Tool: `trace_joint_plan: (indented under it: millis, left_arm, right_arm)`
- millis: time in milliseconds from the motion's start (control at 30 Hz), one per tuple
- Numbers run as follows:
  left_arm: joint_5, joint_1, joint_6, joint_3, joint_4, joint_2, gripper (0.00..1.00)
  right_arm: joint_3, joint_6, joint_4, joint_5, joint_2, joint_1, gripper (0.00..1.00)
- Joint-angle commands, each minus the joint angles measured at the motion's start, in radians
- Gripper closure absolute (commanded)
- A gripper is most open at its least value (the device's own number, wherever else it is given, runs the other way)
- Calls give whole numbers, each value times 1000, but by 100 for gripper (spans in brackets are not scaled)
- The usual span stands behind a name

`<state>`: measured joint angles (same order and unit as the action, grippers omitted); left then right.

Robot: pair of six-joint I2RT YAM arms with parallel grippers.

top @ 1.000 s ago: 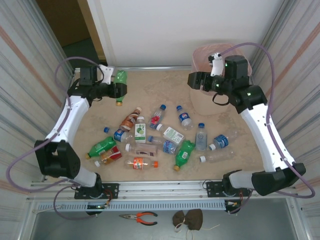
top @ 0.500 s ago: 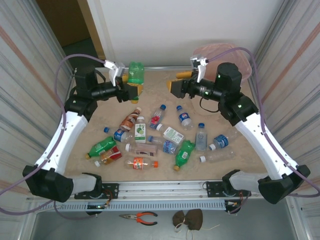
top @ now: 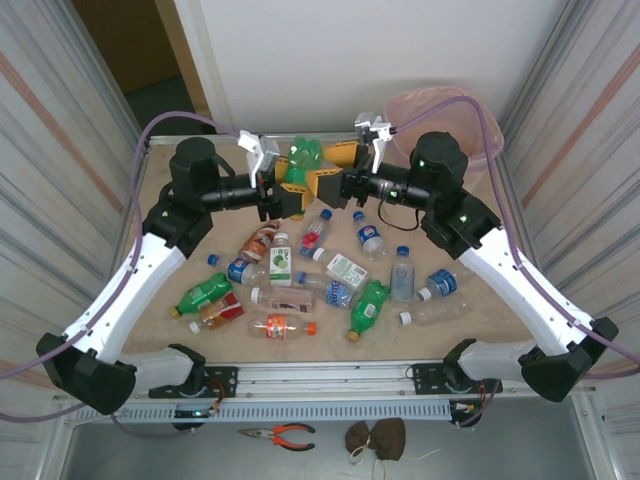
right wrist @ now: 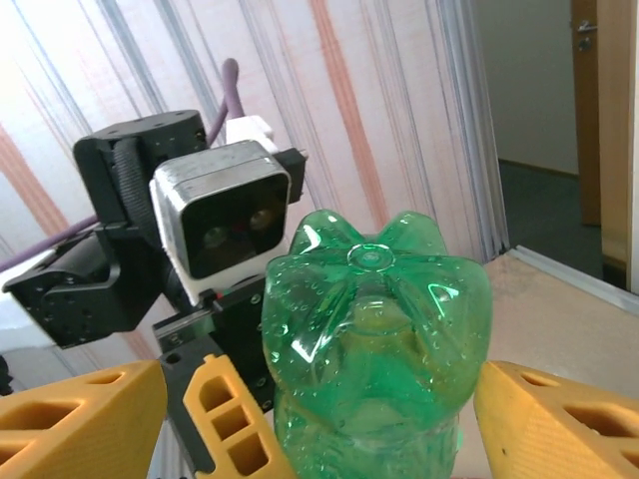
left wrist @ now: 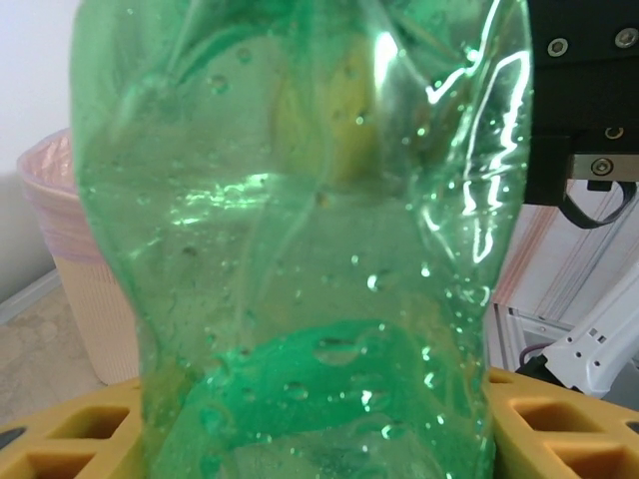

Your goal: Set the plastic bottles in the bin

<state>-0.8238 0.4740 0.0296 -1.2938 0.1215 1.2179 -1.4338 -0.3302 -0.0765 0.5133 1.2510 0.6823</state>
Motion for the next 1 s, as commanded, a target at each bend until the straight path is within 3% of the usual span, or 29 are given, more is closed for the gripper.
trace_joint_plan:
  millis: [0,300,733,967]
  left_arm:
    - [18,25,-17,-8,-39,-26,50]
    - [29,53,-22,-2,-47,-22,50]
    - [52,57,-22,4,-59,-15,45]
    - [70,55,-14,16,-75,-28,31]
  right_arm:
    - [-47,-6,24,-19,27,28,21]
    - [-65,-9,12,-85,61,49,27]
    - [-63,-7,11,-80,54,54,48]
    - [-72,7,-10,-111,48,53,52]
